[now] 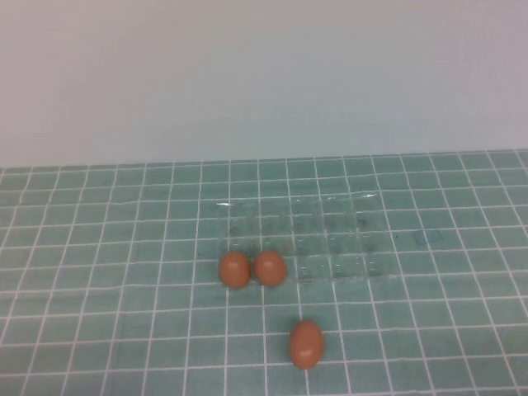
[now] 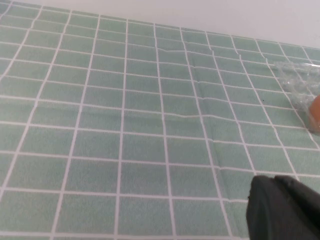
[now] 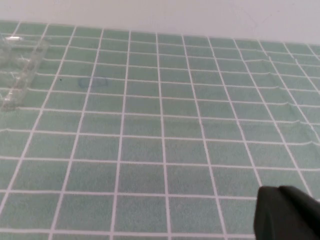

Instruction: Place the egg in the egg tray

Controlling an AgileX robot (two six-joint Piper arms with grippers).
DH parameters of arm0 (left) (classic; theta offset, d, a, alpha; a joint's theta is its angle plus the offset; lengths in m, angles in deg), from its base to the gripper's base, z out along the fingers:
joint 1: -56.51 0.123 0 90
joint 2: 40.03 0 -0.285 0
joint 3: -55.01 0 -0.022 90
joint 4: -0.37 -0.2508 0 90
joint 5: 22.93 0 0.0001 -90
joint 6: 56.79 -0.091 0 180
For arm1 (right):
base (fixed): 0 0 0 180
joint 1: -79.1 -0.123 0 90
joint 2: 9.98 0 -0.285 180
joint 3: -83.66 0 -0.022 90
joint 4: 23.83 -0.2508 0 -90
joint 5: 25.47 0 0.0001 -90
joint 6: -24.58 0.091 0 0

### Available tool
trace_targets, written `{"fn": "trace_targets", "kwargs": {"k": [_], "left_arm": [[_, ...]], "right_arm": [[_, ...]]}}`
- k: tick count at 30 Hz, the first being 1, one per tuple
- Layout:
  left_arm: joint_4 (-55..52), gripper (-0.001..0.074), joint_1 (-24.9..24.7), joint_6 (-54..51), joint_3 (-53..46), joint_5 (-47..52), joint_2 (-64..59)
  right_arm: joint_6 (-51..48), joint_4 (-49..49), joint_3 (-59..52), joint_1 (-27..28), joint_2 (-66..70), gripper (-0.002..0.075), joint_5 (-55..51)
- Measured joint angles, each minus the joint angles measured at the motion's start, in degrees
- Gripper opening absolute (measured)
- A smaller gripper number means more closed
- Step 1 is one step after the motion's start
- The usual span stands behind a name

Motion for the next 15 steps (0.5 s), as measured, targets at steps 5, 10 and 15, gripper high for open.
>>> {"fn": "trace_targets", "kwargs": {"k": [5, 10, 15], "left_arm": [[0.0, -0.0001, 0.0, 0.0, 0.0, 0.0, 0.0], [0.0, -0.0001, 0.0, 0.0, 0.0, 0.0, 0.0], [0.0, -0.0001, 0.0, 0.0, 0.0, 0.0, 0.0]], "right_arm": [[0.0, -0.2, 0.0, 0.0, 0.0, -0.0001, 0.0], [0.6, -7.4, -0.1, 0.0, 0.0, -0.0001, 1.3], [3.9, -25.9, -0.3, 0.0, 0.0, -0.0001, 8.0]]}}
